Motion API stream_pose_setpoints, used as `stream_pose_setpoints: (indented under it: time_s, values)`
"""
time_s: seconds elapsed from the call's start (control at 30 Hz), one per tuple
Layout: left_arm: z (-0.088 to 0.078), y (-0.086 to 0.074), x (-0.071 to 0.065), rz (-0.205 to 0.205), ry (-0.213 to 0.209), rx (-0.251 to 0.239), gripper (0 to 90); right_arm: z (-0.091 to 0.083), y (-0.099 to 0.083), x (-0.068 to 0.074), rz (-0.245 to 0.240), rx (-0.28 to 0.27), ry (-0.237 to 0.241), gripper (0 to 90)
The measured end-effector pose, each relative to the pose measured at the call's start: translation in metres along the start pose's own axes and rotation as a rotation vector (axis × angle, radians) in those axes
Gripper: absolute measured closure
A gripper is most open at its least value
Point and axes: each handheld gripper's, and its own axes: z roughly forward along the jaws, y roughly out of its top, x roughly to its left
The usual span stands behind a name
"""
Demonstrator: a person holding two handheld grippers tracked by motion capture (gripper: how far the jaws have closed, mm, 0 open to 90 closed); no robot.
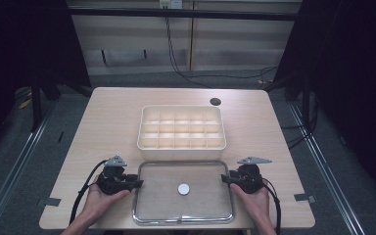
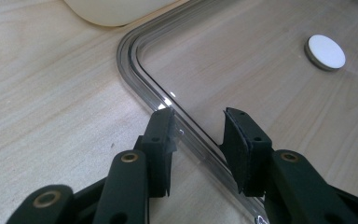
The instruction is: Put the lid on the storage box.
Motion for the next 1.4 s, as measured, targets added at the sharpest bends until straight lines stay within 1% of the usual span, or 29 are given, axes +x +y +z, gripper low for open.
stream_pose_setpoints:
  time_s: [0.03, 0.07, 0.1, 0.13, 0.17, 0.2, 0.23, 0.27, 0.3, 0.33, 0.37, 0.4, 0.5, 0.53, 0.57, 0.67, 0.7, 0.8, 0.87, 0.9, 0.97, 1.0, 1.07, 1.1, 1.2, 1.23, 1.27, 1.3, 1.4]
  values:
    - [0.0, 0.0, 0.0, 0.003, 0.0, 0.0, 63.0, 0.0, 0.0, -0.001, 0.006, -0.006, 0.003, 56.5]
    - [0.0, 0.0, 0.0, 0.001, -0.002, -0.001, 63.5, 0.0, 0.0, -0.001, 0.023, -0.008, 0.012, 55.5]
    - [0.0, 0.0, 0.0, 0.0, -0.003, 0.0, 63.8, 0.001, -0.001, -0.003, 0.053, -0.017, 0.028, 55.3]
    - [-0.001, 0.0, 0.0, 0.0, -0.004, 0.003, 63.8, 0.001, -0.001, -0.003, 0.053, -0.017, 0.028, 55.3]
    - [-0.001, -0.001, 0.0, -0.001, -0.003, 0.003, 64.1, 0.001, -0.001, -0.005, 0.073, -0.022, 0.04, 55.1]
    - [-0.001, -0.001, 0.0, -0.001, -0.004, 0.003, 64.2, 0.001, -0.001, -0.006, 0.104, -0.026, 0.05, 55.1]
    - [-0.001, -0.001, 0.0, -0.001, -0.005, 0.003, 64.1, 0.001, -0.002, -0.011, 0.163, -0.04, 0.082, 55.1]
    - [-0.001, -0.001, 0.0, -0.001, -0.003, 0.004, 64.1, 0.001, -0.002, -0.011, 0.163, -0.04, 0.082, 55.1]
    - [-0.001, -0.001, 0.0, -0.002, -0.006, 0.005, 64.1, 0.001, -0.003, -0.015, 0.227, -0.048, 0.112, 56.0]
    - [-0.001, -0.001, 0.0, -0.002, -0.006, 0.005, 64.1, 0.001, -0.003, -0.015, 0.227, -0.048, 0.112, 56.0]
    - [-0.001, -0.001, 0.0, -0.004, -0.008, 0.008, 64.1, 0.001, -0.004, -0.017, 0.257, -0.057, 0.128, 56.4]
    - [-0.001, -0.001, 0.0, -0.007, -0.009, 0.009, 64.1, 0.001, -0.006, -0.02, 0.308, -0.064, 0.155, 57.8]
    - [-0.002, -0.002, 0.002, -0.023, -0.023, -0.003, 64.2, 0.001, -0.009, -0.028, 0.39, -0.075, 0.207, 60.1]
    - [-0.002, -0.003, 0.003, -0.029, -0.027, -0.002, 64.2, 0.001, -0.009, -0.028, 0.39, -0.075, 0.207, 60.1]
    - [-0.002, -0.003, 0.002, -0.028, -0.025, -0.001, 64.6, 0.001, -0.009, -0.027, 0.398, -0.076, 0.216, 59.9]
    - [-0.002, -0.003, 0.001, -0.024, -0.018, -0.005, 64.7, 0.001, -0.01, -0.027, 0.407, -0.075, 0.221, 59.7]
    - [-0.002, -0.003, 0.001, -0.022, -0.018, -0.005, 64.7, 0.0, -0.01, -0.027, 0.418, -0.08, 0.23, 60.0]
    - [-0.003, -0.003, 0.002, -0.024, -0.022, -0.001, 64.7, -0.001, -0.011, -0.028, 0.425, -0.089, 0.24, 60.1]
    - [-0.003, -0.003, 0.002, -0.024, -0.023, 0.0, 64.7, -0.003, -0.011, -0.028, 0.434, -0.102, 0.259, 60.5]
    - [-0.003, -0.003, 0.002, -0.025, -0.023, 0.0, 64.7, -0.004, -0.011, -0.028, 0.437, -0.109, 0.299, 63.0]
    - [-0.003, -0.003, 0.002, -0.022, -0.021, -0.001, 64.7, -0.004, -0.011, -0.027, 0.437, -0.114, 0.308, 63.7]
    - [-0.003, -0.003, 0.002, -0.024, -0.022, -0.001, 64.7, -0.005, -0.011, -0.025, 0.437, -0.125, 0.306, 63.8]
    - [-0.003, -0.003, 0.002, -0.027, -0.02, -0.001, 64.7, -0.006, -0.01, -0.023, 0.432, -0.137, 0.303, 63.4]
    - [-0.003, -0.004, 0.002, -0.025, -0.021, -0.002, 64.7, -0.008, -0.01, -0.025, 0.418, -0.137, 0.331, 62.5]
    - [-0.003, -0.004, 0.002, -0.025, -0.02, -0.002, 64.7, -0.008, -0.009, -0.024, 0.407, -0.132, 0.336, 62.1]
    - [-0.003, -0.004, 0.003, -0.025, -0.022, -0.002, 64.7, -0.008, -0.008, -0.023, 0.383, -0.124, 0.351, 61.5]
    - [-0.003, -0.004, 0.002, -0.026, -0.019, -0.004, 64.7, -0.008, -0.008, -0.023, 0.383, -0.124, 0.351, 61.5]
    - [-0.003, -0.003, 0.003, -0.026, -0.02, -0.004, 64.7, -0.007, -0.007, -0.023, 0.365, -0.119, 0.362, 61.6]
    - [-0.003, -0.003, 0.003, -0.028, -0.02, -0.009, 64.7, -0.007, -0.006, -0.023, 0.352, -0.115, 0.362, 62.2]
